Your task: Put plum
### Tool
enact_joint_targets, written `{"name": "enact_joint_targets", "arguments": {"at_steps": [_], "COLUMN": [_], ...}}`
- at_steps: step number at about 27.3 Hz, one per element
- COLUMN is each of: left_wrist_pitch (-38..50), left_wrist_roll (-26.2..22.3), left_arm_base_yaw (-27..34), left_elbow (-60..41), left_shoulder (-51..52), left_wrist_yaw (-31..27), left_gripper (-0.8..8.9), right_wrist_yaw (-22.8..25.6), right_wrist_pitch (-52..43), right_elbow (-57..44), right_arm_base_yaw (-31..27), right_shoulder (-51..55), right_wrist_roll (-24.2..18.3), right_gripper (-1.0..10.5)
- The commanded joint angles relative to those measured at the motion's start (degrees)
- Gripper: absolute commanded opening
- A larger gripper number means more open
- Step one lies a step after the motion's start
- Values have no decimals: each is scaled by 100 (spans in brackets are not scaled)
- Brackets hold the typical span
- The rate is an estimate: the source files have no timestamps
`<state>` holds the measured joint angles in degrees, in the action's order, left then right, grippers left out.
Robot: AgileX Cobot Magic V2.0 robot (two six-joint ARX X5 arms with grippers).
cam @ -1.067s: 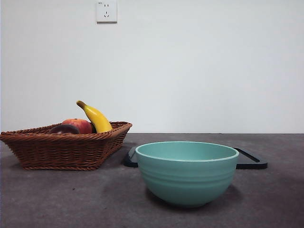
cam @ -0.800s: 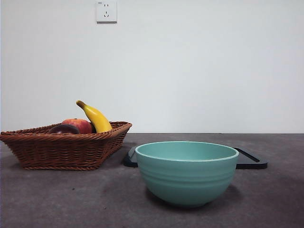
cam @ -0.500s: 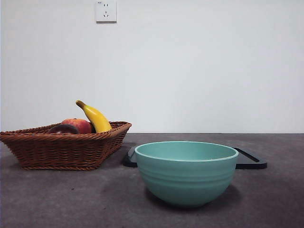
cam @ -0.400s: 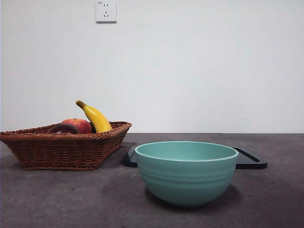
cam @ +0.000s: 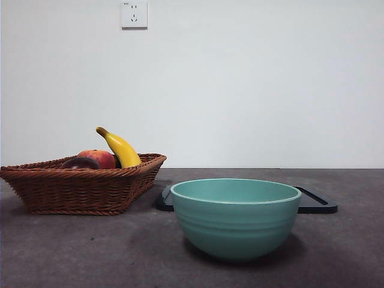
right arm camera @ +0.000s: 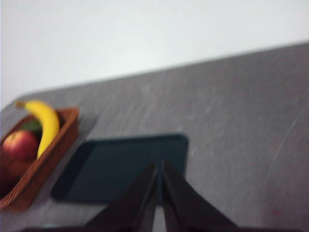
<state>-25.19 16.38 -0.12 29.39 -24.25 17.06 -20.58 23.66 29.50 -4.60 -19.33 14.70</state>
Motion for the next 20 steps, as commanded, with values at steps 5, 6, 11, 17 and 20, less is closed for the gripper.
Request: {"name": "enact_joint_targets", "arguments": {"at_steps": [5, 6, 11, 17, 20], "left_wrist_pitch": [-564, -660, -1386, -2420, -2879], "left_wrist_roll": [-831, -885, -1290, -1779, -1976], "left_arm_base_yaw": [-72, -109, -363, -863, -1088], "left_elbow": [1108, 1235, 1882, 2568, 2820], "left_shoulder": [-1182, -1309, -1908, -2253, -2253], "left_wrist_yaw": [970, 1036, 1309, 1633, 1779], "left_gripper": [9, 9, 9, 9, 9], "right_wrist_yaw": [-802, -870, -1071, -1158, -1158], "right_wrist_pitch": [970, 1106, 1871, 2968, 3272], "right_elbow": [1252, 1405, 2247, 3073, 3202], "right_arm_base_yaw": [125, 164, 520, 1235, 1703], "right_shoulder": [-1300, -1447, -2221, -2944, -3042], "right_wrist_roll": [-612, -675, -1054, -1631, -1814], "right_gripper": [11, 11, 11, 11, 11]}}
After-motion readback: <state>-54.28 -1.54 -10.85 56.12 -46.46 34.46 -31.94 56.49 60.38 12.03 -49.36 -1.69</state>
